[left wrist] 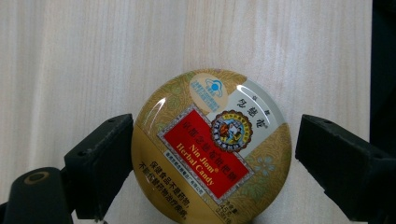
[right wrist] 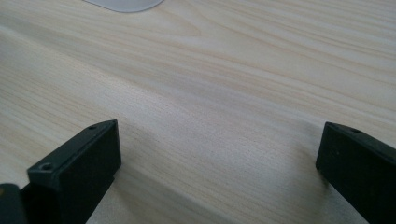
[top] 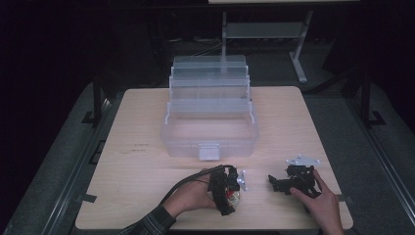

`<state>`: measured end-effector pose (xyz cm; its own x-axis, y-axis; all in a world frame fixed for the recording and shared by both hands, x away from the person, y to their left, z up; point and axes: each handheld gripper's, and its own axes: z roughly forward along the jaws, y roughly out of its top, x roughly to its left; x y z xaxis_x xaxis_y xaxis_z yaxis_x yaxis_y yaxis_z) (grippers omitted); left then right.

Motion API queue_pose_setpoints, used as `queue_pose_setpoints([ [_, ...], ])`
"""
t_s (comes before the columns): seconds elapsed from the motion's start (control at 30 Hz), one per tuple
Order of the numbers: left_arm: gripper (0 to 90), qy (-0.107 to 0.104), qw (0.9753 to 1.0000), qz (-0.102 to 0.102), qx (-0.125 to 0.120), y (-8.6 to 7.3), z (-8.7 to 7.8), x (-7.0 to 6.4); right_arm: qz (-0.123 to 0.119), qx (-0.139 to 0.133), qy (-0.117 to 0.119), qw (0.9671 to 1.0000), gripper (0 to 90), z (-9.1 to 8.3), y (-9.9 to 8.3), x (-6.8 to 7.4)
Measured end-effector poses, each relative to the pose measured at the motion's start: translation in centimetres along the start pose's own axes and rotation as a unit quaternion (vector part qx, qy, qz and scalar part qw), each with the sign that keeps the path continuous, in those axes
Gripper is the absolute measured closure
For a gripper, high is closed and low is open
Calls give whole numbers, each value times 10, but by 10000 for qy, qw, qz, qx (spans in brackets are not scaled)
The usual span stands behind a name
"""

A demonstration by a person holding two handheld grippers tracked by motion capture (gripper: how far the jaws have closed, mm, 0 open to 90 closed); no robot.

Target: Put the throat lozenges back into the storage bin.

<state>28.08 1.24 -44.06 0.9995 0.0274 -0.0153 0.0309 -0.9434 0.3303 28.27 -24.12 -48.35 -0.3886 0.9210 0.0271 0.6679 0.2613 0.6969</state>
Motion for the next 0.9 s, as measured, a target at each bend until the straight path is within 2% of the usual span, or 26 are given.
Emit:
queue_pose_setpoints([
  [0.4,132,13,10000,-11,84,0,6,-1,-9,-2,0,10000,0,0,0,0],
  [0.67,187,38,10000,-46,14,-1,4,1,-10,-2,0,10000,0,0,0,0],
  [0.9,191,24,10000,-58,11,-2,4,1,-2,0,-1,10000,0,0,0,0],
])
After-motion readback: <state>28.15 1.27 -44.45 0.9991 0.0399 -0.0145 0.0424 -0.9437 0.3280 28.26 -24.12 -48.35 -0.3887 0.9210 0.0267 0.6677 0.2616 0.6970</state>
